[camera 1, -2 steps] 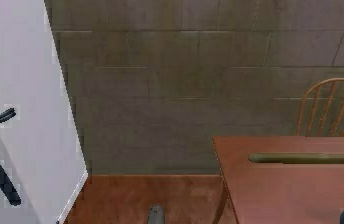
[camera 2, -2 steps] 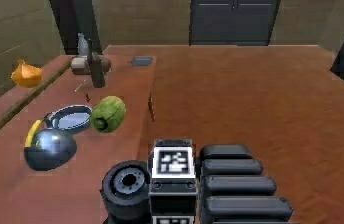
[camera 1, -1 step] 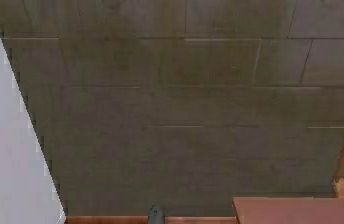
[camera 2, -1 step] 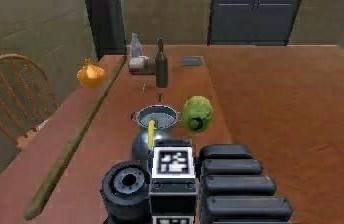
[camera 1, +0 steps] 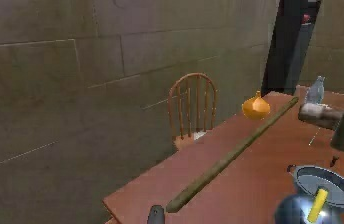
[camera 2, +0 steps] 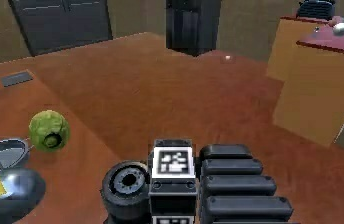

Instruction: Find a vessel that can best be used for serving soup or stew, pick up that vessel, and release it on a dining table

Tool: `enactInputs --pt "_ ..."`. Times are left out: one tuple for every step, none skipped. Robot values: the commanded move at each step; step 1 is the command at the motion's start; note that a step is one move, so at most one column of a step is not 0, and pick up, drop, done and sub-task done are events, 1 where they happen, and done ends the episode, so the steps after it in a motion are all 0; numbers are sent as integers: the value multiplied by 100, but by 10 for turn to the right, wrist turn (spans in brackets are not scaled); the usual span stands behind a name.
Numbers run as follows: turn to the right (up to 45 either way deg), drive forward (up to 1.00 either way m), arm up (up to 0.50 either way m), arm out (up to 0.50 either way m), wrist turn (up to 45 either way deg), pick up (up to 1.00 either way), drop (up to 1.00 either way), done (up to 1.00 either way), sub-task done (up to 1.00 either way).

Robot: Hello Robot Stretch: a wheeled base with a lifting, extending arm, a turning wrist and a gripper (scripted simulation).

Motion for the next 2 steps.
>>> enactInputs --pt "450 0 0 0 0 0 0 0 0" --pt "450 0 0 0 0 0 0 0 0"
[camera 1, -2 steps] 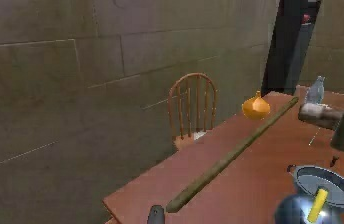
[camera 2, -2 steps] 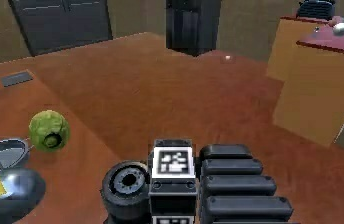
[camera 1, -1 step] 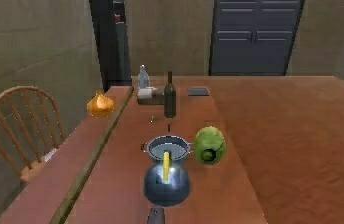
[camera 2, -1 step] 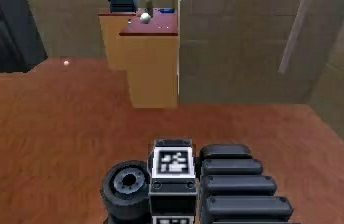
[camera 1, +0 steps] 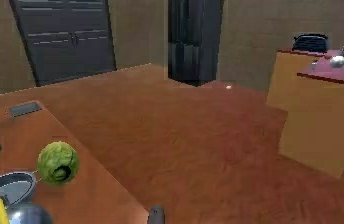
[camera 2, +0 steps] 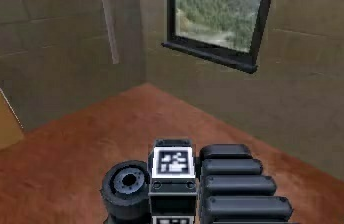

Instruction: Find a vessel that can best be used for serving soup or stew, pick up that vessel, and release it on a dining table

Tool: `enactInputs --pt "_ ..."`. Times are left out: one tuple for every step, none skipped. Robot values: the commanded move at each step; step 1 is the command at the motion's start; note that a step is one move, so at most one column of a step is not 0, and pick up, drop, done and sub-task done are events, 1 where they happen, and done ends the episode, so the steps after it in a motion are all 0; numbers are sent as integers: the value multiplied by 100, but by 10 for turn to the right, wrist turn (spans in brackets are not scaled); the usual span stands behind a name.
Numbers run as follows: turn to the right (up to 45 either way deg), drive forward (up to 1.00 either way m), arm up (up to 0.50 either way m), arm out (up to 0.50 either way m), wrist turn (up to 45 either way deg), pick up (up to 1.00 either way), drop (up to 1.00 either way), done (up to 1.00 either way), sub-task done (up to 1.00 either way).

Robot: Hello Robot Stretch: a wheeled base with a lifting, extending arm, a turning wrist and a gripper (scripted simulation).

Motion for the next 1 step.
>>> enactInputs --pt "390 0 0 0 0 0 0 0 0"
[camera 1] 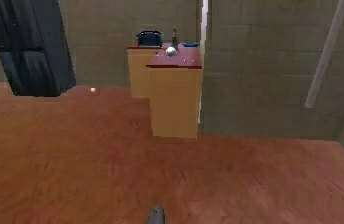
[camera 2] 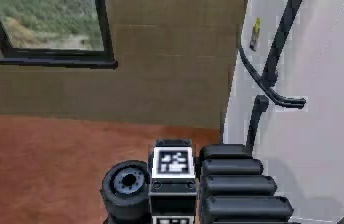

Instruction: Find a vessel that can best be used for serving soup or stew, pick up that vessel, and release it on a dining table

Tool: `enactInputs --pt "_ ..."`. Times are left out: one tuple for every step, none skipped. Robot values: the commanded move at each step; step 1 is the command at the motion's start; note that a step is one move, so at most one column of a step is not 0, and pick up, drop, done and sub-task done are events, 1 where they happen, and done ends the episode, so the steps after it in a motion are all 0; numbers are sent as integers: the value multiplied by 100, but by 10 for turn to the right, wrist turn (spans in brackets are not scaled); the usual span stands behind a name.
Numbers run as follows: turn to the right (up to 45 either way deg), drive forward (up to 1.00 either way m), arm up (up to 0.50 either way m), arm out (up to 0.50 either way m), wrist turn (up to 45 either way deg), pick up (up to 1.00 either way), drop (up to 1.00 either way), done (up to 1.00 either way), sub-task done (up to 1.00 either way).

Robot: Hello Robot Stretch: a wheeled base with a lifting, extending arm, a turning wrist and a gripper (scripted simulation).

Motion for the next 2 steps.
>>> enactInputs --pt "-450 0 0 0 0 0 0 0 0" --pt "-450 0 0 0 0 0 0 0 0"
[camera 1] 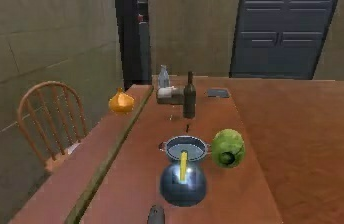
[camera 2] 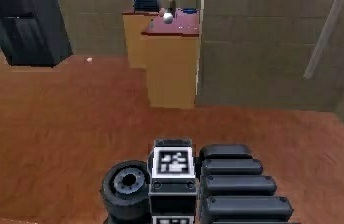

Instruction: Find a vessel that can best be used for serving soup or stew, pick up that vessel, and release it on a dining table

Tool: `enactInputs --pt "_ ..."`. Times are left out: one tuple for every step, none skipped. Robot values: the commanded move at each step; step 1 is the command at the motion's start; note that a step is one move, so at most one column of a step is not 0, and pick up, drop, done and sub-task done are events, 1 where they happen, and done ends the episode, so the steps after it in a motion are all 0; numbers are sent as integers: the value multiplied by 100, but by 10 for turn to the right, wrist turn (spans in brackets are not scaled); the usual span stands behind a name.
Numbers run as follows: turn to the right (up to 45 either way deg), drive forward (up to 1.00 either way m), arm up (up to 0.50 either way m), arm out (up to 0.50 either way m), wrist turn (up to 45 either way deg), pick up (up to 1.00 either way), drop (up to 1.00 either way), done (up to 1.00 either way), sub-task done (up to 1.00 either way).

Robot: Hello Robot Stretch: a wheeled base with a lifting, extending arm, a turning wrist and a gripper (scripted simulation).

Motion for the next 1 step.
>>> enactInputs --pt "-450 0 0 0 0 0 0 0 0"
